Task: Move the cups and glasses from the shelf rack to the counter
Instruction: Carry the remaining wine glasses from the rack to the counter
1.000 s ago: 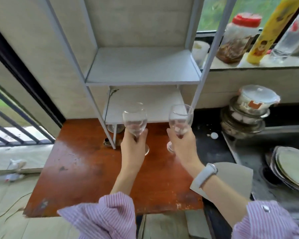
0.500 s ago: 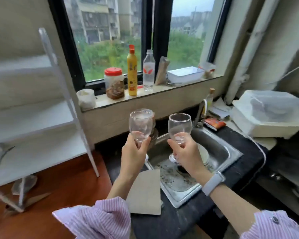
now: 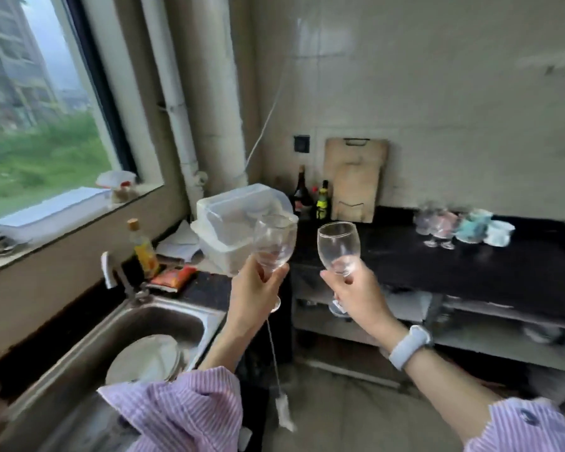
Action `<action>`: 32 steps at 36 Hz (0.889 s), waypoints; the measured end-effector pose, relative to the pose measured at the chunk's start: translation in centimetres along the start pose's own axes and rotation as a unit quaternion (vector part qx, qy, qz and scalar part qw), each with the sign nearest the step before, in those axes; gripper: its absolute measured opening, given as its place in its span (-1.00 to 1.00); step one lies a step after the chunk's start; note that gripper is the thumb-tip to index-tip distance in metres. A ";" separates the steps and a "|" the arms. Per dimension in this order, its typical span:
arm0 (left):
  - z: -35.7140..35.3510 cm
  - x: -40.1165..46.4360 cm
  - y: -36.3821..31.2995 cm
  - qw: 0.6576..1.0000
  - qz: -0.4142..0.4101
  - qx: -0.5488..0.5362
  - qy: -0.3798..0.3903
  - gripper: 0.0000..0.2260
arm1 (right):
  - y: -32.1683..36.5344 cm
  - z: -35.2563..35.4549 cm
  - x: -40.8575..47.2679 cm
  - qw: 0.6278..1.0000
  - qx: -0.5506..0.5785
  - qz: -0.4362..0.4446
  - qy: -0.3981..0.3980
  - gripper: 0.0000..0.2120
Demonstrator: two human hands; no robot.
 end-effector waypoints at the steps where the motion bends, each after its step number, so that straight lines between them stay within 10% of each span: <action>1: -2.2 0.9 -0.9 1.000 -0.011 -0.009 0.017 -0.90 | -0.7 2.1 0.5 1.000 -0.002 -0.006 -0.019 -0.84; 15: -31.2 10.2 -7.7 0.966 -0.055 -0.110 0.228 -0.88 | -10.8 25.7 7.4 0.965 -0.056 -0.084 -0.244 -0.85; 32: -57.2 24.6 -9.5 0.934 -0.058 -0.102 0.338 -0.84 | -20.8 42.3 23.7 0.936 -0.070 -0.156 -0.307 -0.90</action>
Point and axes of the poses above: each hand's wrist, its own x-axis towards the middle knuckle, its own z-axis out of the back of the hand, y = z × x, the point moved 2 cm from there along x, towards the middle knuckle, and after that the axes turned 4 degrees about x, right-handed, at the moved point
